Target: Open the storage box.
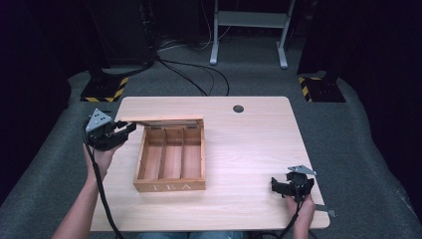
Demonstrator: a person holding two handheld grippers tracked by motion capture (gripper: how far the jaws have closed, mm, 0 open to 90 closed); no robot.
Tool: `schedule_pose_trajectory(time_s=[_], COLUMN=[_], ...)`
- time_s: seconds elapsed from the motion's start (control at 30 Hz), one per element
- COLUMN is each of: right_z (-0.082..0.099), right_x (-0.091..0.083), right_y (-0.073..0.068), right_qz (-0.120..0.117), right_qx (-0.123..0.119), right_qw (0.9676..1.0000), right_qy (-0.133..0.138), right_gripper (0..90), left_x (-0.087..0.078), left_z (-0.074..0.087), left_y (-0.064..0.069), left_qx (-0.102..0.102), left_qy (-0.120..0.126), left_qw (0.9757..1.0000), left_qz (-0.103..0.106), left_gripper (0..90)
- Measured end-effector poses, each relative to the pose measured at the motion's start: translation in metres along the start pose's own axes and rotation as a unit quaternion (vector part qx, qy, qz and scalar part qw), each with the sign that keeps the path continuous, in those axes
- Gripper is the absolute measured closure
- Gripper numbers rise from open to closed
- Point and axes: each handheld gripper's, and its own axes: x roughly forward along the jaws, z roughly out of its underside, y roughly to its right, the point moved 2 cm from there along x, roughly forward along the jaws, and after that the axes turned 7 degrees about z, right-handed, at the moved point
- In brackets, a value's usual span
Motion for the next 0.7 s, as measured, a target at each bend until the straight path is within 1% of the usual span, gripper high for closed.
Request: schedule_pose_trajectory(time_s=[0.17, 0.4, 0.47, 0.7], right_z=[0.0, 0.0, 0.0, 0.0], right_x=[0.0, 0.0, 0.0, 0.0], right_y=[0.0, 0.0, 0.0, 0.0], right_qz=[0.0, 0.0, 0.0, 0.0], right_qx=[0.0, 0.0, 0.0, 0.0], right_qw=[1.0, 1.0, 1.0, 1.0], right_qy=[0.0, 0.0, 0.0, 0.0], right_gripper=[1.1, 1.1, 1.1, 1.1], left_x=[-0.002, -0.007, -0.008, -0.014], left_z=[0.003, 0.012, 0.015, 0.026], left_y=[0.002, 0.009, 0.011, 0.018], left_qx=[-0.001, 0.012, 0.012, 0.014], left_qy=[0.0, 0.001, 0.002, 0.004], left_qw=[1.0, 0.9999, 0.9999, 0.9999], left_qz=[0.0, -0.005, -0.005, 0.0], left_gripper=[61.9, 61.7, 61.6, 60.0])
